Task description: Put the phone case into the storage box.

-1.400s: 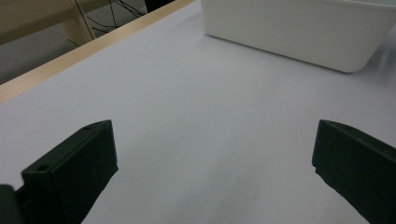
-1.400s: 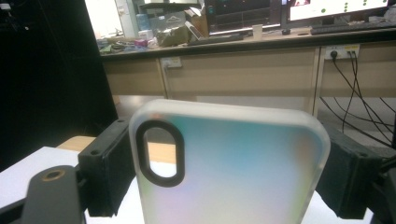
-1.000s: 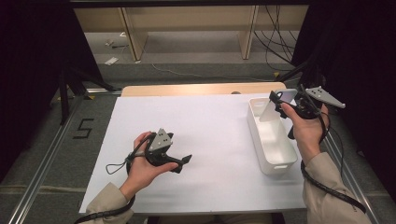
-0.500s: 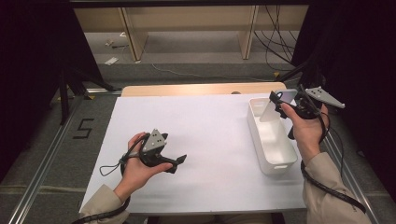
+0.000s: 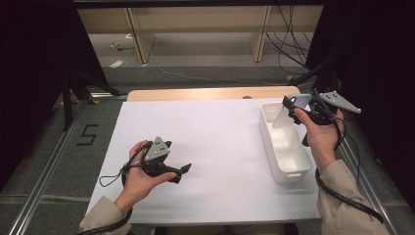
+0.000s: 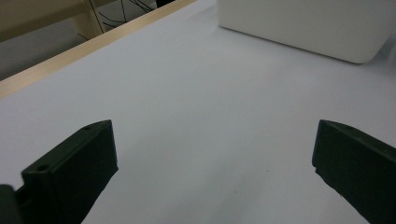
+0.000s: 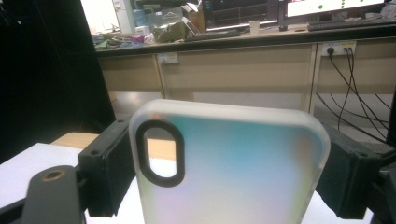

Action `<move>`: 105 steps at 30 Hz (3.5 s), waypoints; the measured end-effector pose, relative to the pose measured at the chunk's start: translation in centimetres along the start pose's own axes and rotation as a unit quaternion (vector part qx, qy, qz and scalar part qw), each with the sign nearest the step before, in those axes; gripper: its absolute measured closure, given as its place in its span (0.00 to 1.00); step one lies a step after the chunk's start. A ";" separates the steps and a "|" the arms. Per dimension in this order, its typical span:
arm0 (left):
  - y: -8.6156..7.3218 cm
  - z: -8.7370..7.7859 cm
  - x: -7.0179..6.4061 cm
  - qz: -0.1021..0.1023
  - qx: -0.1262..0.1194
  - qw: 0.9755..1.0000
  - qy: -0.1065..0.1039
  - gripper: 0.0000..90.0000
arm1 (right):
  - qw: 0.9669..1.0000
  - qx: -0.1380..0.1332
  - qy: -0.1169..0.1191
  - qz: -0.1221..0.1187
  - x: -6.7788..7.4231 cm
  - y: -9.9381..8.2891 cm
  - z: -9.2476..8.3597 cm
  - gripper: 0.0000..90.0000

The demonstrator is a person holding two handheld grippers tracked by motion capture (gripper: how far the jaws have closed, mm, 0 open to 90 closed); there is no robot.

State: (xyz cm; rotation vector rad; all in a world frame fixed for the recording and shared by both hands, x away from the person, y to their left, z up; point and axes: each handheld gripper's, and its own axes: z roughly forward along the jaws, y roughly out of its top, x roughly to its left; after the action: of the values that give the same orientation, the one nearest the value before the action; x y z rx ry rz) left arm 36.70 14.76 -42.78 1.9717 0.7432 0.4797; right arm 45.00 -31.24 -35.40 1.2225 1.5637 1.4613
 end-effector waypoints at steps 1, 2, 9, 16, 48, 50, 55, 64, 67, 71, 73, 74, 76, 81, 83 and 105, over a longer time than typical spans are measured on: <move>0.0 0.0 0.0 0.000 0.000 1.000 0.002 0.00 | 1.000 0.001 0.001 0.000 0.0 0.0 0.0 0.20; 0.0 -0.1 0.0 -0.001 -0.001 1.000 0.002 0.00 | 1.000 0.001 0.000 0.000 0.0 0.0 0.0 0.20; -0.2 -0.3 0.1 -0.003 -0.001 1.000 0.004 0.00 | 1.000 0.002 -0.001 0.000 -0.2 -0.1 0.1 0.20; -0.2 -0.2 0.1 -0.003 -0.001 1.000 0.002 0.00 | 1.000 0.006 -0.005 -0.001 -0.4 -0.2 0.3 0.20; -0.3 0.0 0.1 -0.003 0.002 1.000 -0.002 0.00 | 1.000 0.013 -0.009 -0.006 -0.6 -0.6 1.0 0.20; -0.3 0.0 0.1 -0.003 0.002 1.000 -0.002 0.00 | 1.000 0.015 -0.009 -0.007 -0.5 -0.6 1.1 0.20; -0.3 0.0 0.1 -0.004 0.001 1.000 -0.002 0.00 | 1.000 0.016 -0.008 -0.007 -0.4 -0.6 1.3 0.20; -0.3 0.0 0.1 -0.004 0.002 1.000 -0.002 0.00 | 1.000 0.016 -0.010 -0.008 -0.5 -0.5 1.6 0.20; -0.3 0.0 0.1 -0.004 0.001 1.000 -0.001 0.00 | 1.000 0.015 -0.011 -0.010 -0.4 -0.4 1.7 0.20; -0.3 0.0 0.1 -0.003 0.001 1.000 -0.001 0.00 | 1.000 0.015 -0.011 -0.010 -0.2 -0.3 2.0 0.20; -0.3 0.0 0.1 -0.003 0.001 1.000 -0.001 0.00 | 1.000 0.015 -0.011 -0.011 -0.2 -0.3 2.1 0.20; -0.3 0.0 0.1 -0.003 0.001 1.000 -0.001 0.00 | 1.000 0.015 -0.011 -0.011 -0.2 -0.3 2.1 0.20; -0.3 0.0 0.1 -0.003 0.001 1.000 -0.001 0.00 | 1.000 0.015 -0.012 -0.011 -0.3 -0.3 2.2 0.20; -0.3 0.0 0.1 -0.003 0.001 1.000 -0.001 0.00 | 1.000 0.017 -0.014 -0.012 -0.3 -0.3 2.3 0.20; -0.3 0.0 0.1 -0.003 0.001 1.000 -0.001 0.00 | 1.000 0.017 -0.014 -0.013 -0.4 -0.3 2.4 0.20; -0.3 0.0 0.2 -0.004 0.001 1.000 -0.001 0.00 | 1.000 0.019 -0.013 -0.016 -0.4 -0.2 3.2 0.20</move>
State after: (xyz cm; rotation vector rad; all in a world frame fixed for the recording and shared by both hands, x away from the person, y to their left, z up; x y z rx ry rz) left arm 36.73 14.99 -43.07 1.9706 0.7508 0.4724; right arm 48.09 -30.47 -36.15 1.2273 1.5934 1.3950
